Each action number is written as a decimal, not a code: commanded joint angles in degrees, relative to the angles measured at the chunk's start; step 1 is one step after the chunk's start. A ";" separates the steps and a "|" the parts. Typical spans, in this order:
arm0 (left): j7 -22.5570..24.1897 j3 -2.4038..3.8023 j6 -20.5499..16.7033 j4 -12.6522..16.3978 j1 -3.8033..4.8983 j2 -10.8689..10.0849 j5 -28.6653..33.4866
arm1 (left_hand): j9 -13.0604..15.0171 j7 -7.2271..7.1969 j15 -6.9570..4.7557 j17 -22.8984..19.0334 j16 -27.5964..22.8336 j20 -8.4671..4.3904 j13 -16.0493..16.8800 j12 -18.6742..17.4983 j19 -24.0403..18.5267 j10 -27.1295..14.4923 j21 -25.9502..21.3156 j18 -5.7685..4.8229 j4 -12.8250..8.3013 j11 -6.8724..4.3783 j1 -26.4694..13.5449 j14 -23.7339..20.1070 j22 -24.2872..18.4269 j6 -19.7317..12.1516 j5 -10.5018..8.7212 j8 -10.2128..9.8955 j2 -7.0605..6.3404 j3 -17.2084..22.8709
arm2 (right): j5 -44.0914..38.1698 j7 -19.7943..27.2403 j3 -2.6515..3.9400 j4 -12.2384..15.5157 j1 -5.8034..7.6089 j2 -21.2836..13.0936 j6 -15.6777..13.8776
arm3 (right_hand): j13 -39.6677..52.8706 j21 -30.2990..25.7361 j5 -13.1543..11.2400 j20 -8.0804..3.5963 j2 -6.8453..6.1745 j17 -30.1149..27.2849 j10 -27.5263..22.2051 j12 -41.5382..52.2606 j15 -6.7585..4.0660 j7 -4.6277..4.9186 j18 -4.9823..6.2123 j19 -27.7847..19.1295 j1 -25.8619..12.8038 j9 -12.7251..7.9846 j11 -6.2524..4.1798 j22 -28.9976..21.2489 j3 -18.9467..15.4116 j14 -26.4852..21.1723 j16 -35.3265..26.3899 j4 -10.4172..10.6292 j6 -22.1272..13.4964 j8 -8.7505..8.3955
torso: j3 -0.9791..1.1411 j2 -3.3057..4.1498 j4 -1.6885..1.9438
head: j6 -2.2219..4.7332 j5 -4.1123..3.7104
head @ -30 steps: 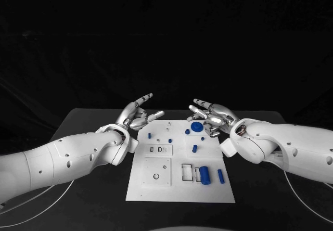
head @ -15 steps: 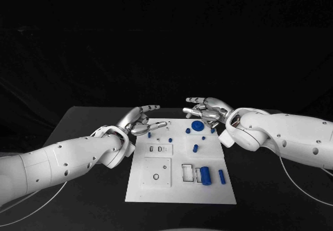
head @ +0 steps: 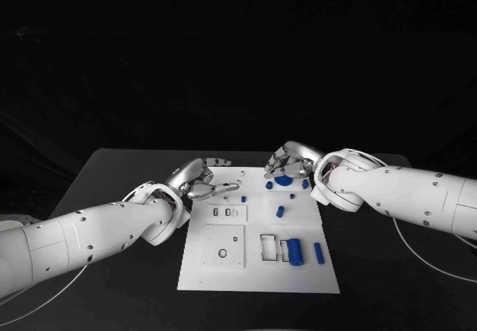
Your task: Assemble the parts on the task board
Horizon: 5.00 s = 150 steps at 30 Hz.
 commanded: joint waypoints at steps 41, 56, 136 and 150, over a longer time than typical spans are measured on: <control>0.14 0.09 -3.61 0.43 0.22 -0.49 -3.29 | 0.22 2.40 2.82 15.06 0.14 2.63 15.06 0.14 6.03 5.96 0.14 -0.42 0.03 3.42 -0.62 5.97 15.05 4.29 -0.22 -0.04 2.52 -0.04 | -30.51 -11.34 0.98 -7.78 -2.82 6.61 5.85 | 0.00 0.21 -0.77 0.90 -1.46 15.07 4.25 -13.29 0.76 -0.78 -0.37 5.90 -0.97 -3.76 1.23 15.06 3.59 5.97 0.20 0.25 -0.01 -8.06 | -0.16 0.24 0.07 | -1.42 -0.04; 2.05 0.10 -4.46 0.58 0.24 -0.83 -3.17 | 0.40 2.46 3.03 15.06 0.14 3.02 15.06 0.14 6.03 5.96 0.14 -0.42 -0.04 3.53 -0.08 5.97 15.05 6.02 -0.24 0.14 3.02 0.02 | -30.57 -12.47 0.98 -9.58 -3.37 8.48 8.61 | -0.05 0.21 -0.92 0.20 -1.23 15.07 4.39 -14.16 -0.06 -0.61 -0.37 5.90 -0.58 -4.03 0.32 15.06 4.45 5.97 0.20 0.03 0.38 -8.41 | -0.21 0.26 0.13 | -2.05 -0.90; 2.38 0.11 -7.49 1.82 1.32 -1.83 -3.57 | 0.39 2.34 3.00 15.06 0.14 3.79 15.06 0.14 6.03 5.96 0.14 -0.42 -0.17 3.44 1.36 5.97 15.05 7.30 -0.21 -0.14 5.11 -0.24 | -25.48 -2.91 2.86 -22.61 -5.22 18.58 -7.60 | -0.18 0.21 -1.22 -3.51 -0.60 15.07 11.61 -14.98 -3.45 -2.61 -0.37 5.90 1.36 -3.91 -2.60 15.06 11.49 5.97 0.20 1.00 6.62 -7.84 | -0.71 1.53 1.13 | -0.32 0.00; 1.67 0.11 -7.67 2.80 2.44 -2.56 -4.18 | 0.38 2.34 3.00 15.06 0.14 3.83 15.06 0.14 6.03 5.96 0.14 -0.42 -0.17 3.44 1.47 5.97 15.05 7.34 -0.22 -0.18 5.22 -0.27 | -27.69 -4.30 2.90 -24.48 -5.27 19.94 -5.05 | -0.18 0.21 -1.30 -3.40 -0.84 15.07 11.04 -14.98 -3.33 -2.52 -0.37 5.90 1.38 -4.02 -2.45 15.06 11.83 5.97 0.20 1.16 6.36 -8.18 | -1.24 2.48 1.55 | -0.29 0.83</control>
